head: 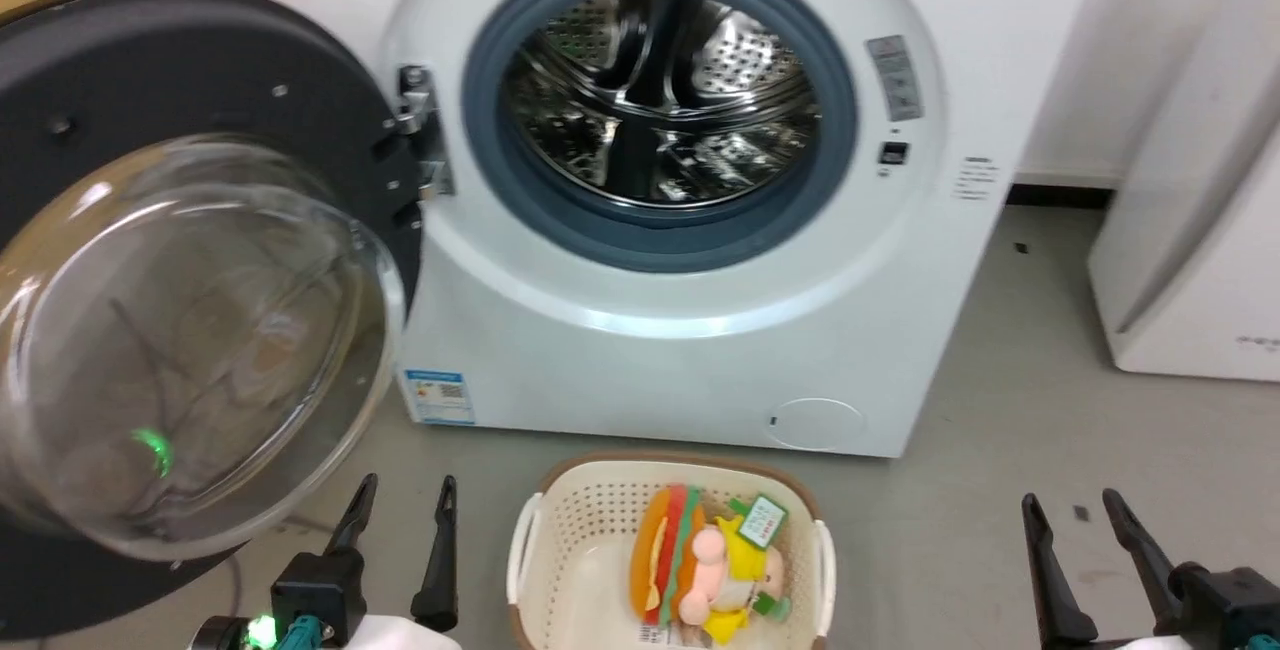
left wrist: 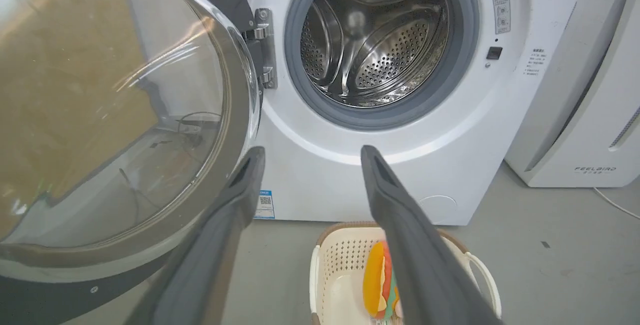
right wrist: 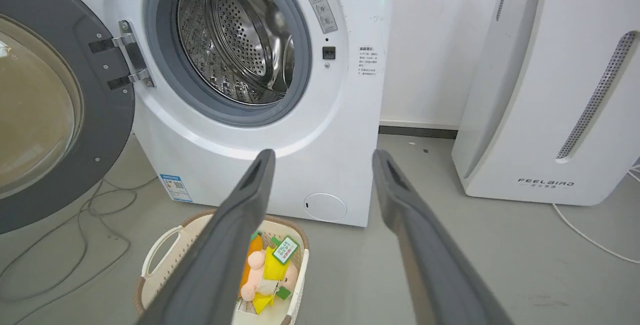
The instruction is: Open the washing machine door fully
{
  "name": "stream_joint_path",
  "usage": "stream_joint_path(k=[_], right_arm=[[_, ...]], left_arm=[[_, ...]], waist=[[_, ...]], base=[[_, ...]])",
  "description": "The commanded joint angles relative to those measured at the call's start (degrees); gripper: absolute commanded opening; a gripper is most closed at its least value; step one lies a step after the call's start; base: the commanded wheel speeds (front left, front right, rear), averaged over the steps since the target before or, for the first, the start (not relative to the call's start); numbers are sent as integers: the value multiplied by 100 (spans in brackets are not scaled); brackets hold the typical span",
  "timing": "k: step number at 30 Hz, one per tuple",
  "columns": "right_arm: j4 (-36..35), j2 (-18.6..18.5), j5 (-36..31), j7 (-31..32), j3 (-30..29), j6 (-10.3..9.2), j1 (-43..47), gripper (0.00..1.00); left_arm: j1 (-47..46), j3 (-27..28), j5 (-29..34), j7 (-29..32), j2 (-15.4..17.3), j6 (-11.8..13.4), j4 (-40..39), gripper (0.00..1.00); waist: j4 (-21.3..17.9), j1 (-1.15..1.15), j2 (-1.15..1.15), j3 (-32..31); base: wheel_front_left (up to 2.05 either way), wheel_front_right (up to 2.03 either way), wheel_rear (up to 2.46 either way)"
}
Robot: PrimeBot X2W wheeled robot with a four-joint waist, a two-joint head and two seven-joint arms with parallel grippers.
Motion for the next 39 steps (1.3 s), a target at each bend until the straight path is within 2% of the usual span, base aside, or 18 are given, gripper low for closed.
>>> stream_joint_path(k=[1, 7, 17, 18, 39], right_arm=[[-127, 13, -63, 57, 16, 3, 32, 100], [-391, 13, -93, 236, 96, 3, 158, 100], [-441, 13, -46, 284, 120, 3, 200, 100], [-407, 0, -73, 279, 110, 0, 136, 0], [-280, 1, -151, 288, 150, 0, -29, 0]], left_arm=[[-13, 15, 35, 69, 75, 50, 11, 100], [73, 41, 29, 170, 156, 127, 126, 100], [145, 18, -53, 215, 172, 149, 198, 100], [101, 6, -49, 220, 131, 132, 193, 0], [53, 166, 144, 346, -16, 6, 92, 0]], waist=[[-253, 0, 0, 5], [-576, 0, 0, 25], [-629, 0, 0, 21], [-630, 0, 0, 21], [-629, 0, 0, 65]], base=[[0, 0, 0], [0, 0, 0], [0, 0, 0], [0, 0, 0], [0, 0, 0]])
